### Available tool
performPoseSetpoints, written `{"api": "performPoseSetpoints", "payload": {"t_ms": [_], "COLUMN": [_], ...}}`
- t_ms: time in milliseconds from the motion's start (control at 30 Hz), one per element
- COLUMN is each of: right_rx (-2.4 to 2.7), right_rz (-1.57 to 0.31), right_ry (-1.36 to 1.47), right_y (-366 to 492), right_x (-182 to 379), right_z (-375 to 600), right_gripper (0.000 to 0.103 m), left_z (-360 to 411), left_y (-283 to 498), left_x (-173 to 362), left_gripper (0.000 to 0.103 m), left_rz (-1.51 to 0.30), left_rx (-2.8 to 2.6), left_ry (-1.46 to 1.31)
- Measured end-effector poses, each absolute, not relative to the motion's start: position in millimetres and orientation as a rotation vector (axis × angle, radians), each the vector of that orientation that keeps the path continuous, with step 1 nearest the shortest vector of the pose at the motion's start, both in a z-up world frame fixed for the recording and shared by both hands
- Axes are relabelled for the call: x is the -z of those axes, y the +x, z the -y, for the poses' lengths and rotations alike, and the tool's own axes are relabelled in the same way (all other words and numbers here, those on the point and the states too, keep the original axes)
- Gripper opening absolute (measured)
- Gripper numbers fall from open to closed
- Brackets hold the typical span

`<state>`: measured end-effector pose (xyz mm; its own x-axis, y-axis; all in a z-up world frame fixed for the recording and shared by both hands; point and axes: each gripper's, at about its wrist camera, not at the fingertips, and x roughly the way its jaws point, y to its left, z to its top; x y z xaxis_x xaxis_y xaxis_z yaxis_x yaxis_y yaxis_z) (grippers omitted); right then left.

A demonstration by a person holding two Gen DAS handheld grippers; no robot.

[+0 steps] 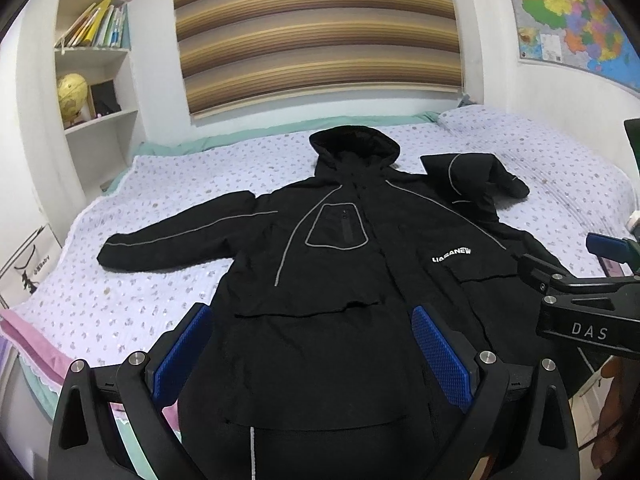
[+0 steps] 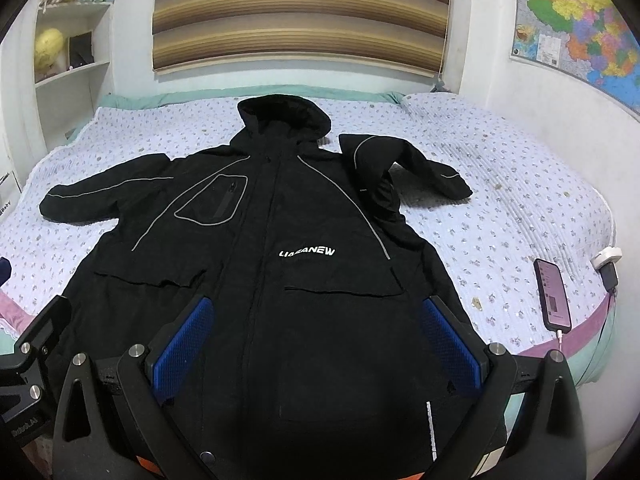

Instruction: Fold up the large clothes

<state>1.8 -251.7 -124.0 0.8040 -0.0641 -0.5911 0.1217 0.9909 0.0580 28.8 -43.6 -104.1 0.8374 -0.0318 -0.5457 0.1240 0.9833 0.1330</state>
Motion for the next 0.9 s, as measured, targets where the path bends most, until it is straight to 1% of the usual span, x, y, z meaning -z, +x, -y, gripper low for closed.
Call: {"api": "performPoseSetpoints", "payload": {"t_ms": [267,433,900], "right_rx": [0.099,0.097,0.114], "right_rz": [-0.627,-0.627,-0.630], "right_ry": [0.099,0.103,0.107], "right_y": [0.2,-0.2,12.1], "right_x": [122.9,122.9,126.0], "right_z": [253.6,254.7,265.1], "right_gripper": [0.103,0.103,0.103], "left_z": [47.0,48.1,61.3], "left_y": [24.4,29.0,42.1], "left_x": [105.9,111.2,112.1], "left_gripper": [0.099,0.099,0.099], "left_rz": [-0.578,-0.602,-0.595], "left_rx": [0.117,0.105,0.121], "left_ry": [0.178,0.180,0.212]}}
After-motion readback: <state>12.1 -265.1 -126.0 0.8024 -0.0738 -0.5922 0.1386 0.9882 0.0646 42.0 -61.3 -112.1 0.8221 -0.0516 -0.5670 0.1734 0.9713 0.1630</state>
